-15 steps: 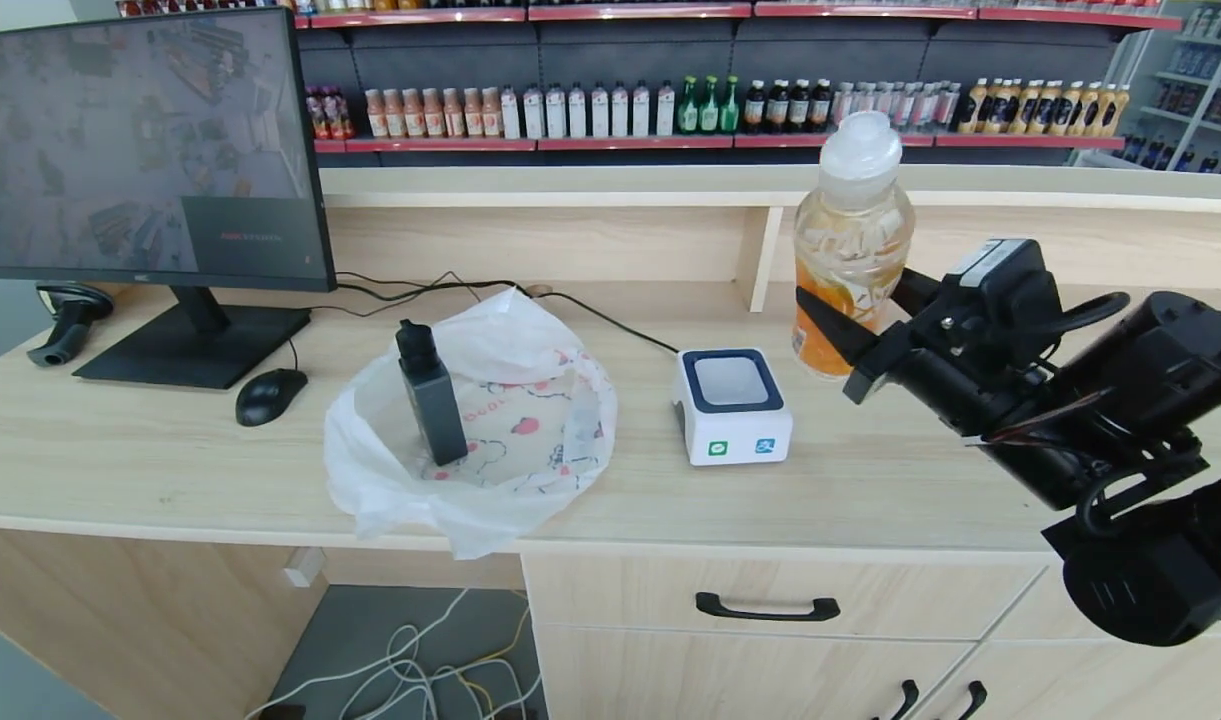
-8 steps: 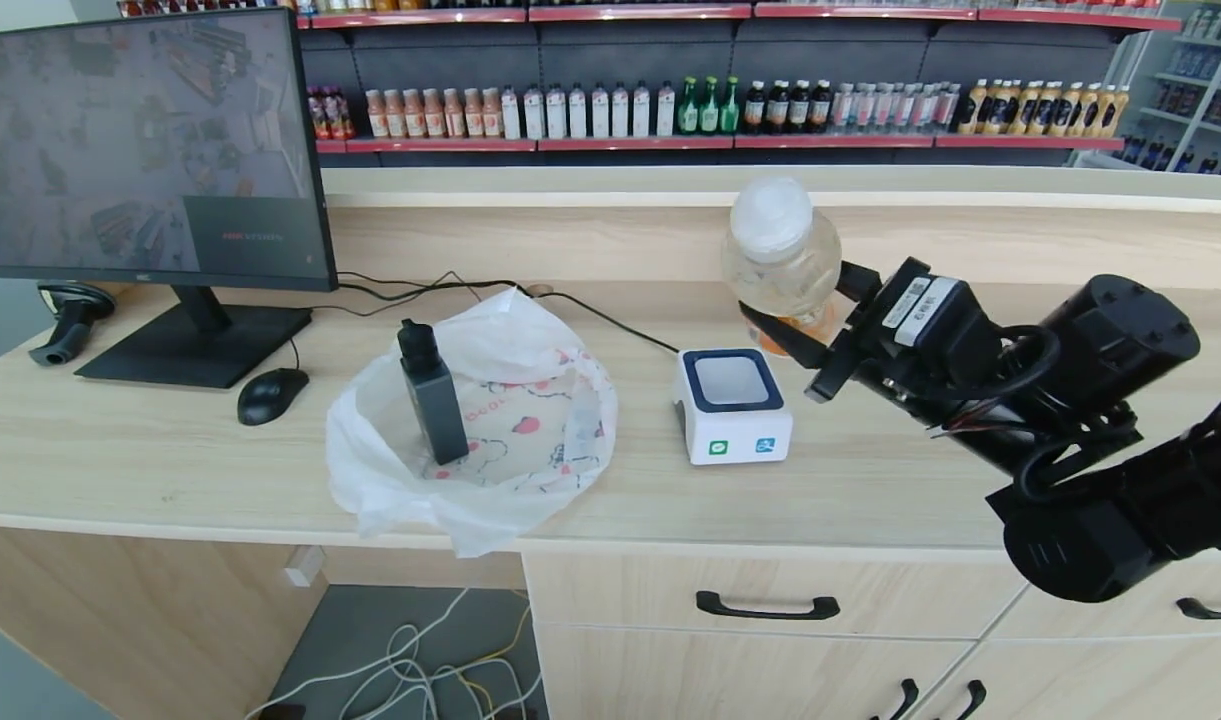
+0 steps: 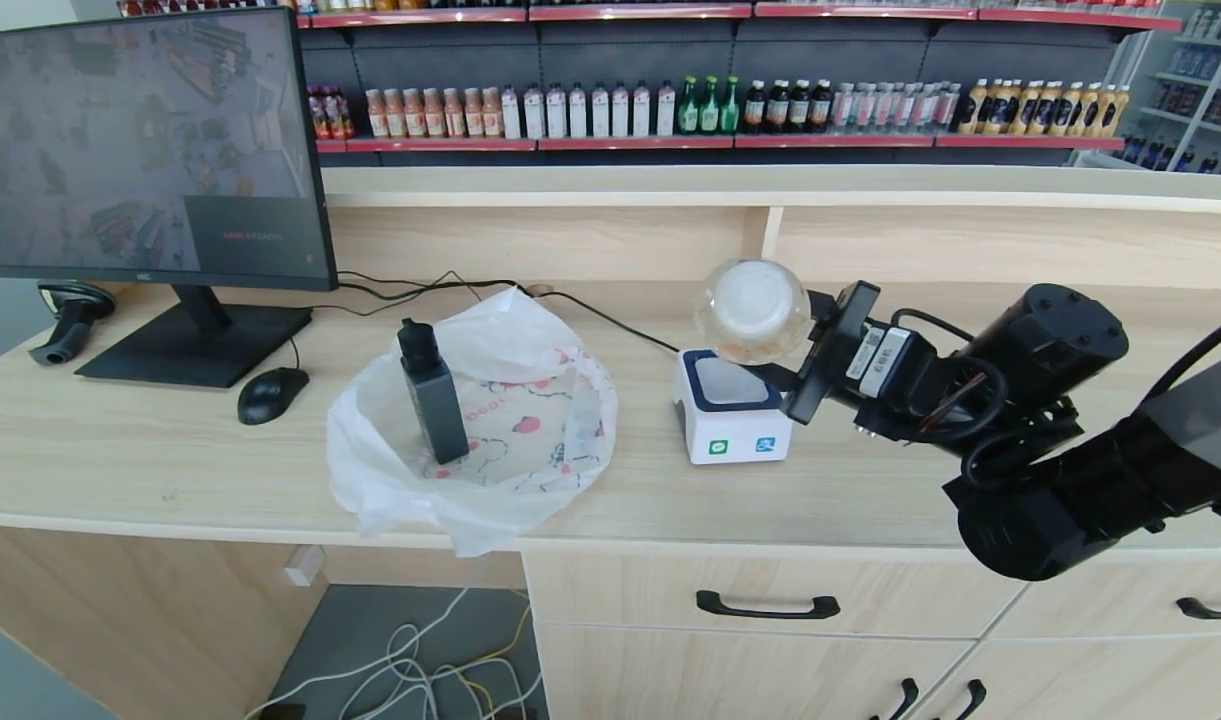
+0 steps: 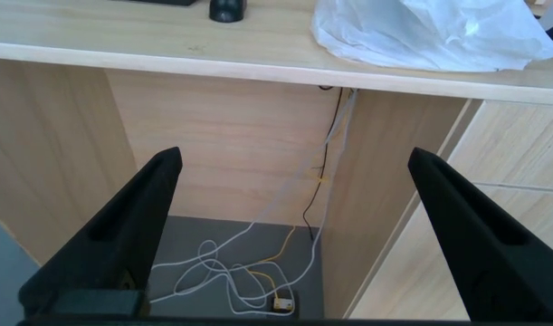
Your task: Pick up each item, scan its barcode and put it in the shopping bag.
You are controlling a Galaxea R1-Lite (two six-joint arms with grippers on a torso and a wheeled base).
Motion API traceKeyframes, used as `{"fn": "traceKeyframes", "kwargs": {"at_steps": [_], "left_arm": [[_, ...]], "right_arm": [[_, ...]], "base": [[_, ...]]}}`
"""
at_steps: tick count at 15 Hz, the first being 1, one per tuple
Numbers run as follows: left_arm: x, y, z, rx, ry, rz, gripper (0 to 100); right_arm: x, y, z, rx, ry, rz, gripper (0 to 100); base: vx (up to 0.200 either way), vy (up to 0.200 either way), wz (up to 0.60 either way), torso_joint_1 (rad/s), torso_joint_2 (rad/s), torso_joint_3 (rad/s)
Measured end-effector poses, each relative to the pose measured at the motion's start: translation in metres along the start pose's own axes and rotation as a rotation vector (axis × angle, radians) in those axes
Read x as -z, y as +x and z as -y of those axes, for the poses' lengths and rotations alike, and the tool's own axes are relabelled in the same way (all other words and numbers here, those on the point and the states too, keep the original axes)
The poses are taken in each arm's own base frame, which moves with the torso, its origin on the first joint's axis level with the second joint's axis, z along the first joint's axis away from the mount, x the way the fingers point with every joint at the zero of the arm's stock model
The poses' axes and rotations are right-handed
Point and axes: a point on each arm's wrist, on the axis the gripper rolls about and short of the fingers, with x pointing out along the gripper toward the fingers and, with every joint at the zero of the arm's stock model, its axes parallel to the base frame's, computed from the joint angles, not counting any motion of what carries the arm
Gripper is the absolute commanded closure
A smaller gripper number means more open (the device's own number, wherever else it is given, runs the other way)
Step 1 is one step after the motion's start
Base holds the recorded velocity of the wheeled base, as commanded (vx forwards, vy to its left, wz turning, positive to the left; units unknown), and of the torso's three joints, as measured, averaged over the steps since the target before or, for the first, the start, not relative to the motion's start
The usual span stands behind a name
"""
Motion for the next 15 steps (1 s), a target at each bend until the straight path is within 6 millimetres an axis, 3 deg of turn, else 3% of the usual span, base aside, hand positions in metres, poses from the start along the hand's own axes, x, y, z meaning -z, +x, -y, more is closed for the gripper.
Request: {"fn": "traceKeyframes", "kwargs": {"at_steps": [8,15], "left_arm": [[0.0,0.0,0.0,0.0,0.016,0.005,0],[-0.001,0.0,0.0,0.0,0.019,0.005,0]], "right_arm": [[0.025,-0.013,-0.001,-0.023,-0.008,-0.038,100],[0.032,-0.018,-0.001,-0.021,-0.007,-0.058,100]], "base": [[0.0,0.0,0.0,0.0,0.0,0.0],[0.0,0.0,0.0,0.0,0.0,0.0]]}}
